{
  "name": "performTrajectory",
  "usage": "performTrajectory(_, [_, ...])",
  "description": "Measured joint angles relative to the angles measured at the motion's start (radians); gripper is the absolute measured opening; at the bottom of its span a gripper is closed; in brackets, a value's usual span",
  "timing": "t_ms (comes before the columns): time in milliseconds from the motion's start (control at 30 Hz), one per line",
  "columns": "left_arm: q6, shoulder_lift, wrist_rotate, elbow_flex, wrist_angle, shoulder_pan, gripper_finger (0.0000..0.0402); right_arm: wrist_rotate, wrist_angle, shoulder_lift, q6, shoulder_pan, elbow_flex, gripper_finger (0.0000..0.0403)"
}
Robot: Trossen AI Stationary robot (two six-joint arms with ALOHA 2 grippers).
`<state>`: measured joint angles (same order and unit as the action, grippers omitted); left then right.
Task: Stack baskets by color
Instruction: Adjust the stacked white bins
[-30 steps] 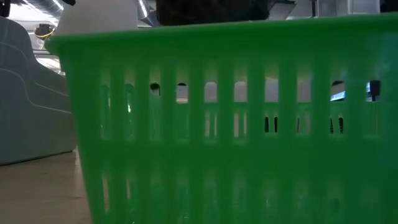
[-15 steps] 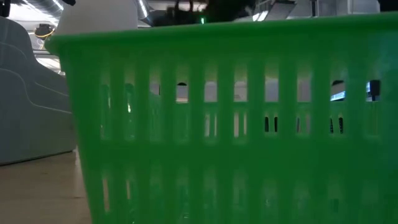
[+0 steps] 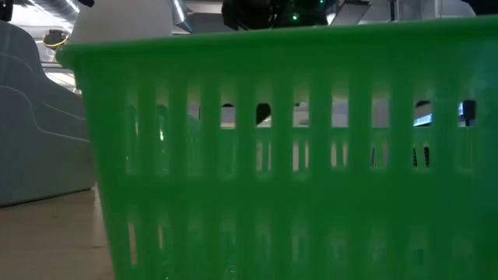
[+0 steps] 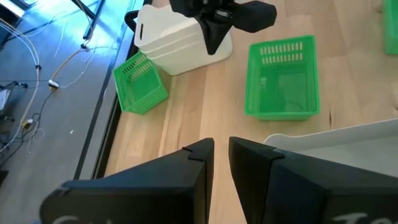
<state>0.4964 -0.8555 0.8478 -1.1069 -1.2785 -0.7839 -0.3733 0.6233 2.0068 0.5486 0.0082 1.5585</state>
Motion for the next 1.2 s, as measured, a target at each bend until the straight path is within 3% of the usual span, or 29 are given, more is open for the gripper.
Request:
performTrajectory(267, [0.001, -0.001, 0.0, 0.0, 0.0, 0.0, 0.0041, -0.099, 0.172, 0.0, 0.103, -0.002, 0.0, 0.0001])
performTrajectory(600, [0.0, -0.001, 0.0, 0.0, 0.0, 0.0, 0.0041, -0.101, -0.06, 0.008, -0.185, 0.007, 0.001, 0.0])
performTrajectory(700, [0.0, -0.001, 0.0, 0.0, 0.0, 0.0, 0.0041, -0.164, -0.056, 0.013, -0.19, -0.018, 0.0, 0.0])
performTrajectory(1200, [0.026, -0.001, 0.0, 0.0, 0.0, 0.0, 0.0041, -0.225, 0.056, 0.016, -0.137, -0.12, -0.063, 0.0])
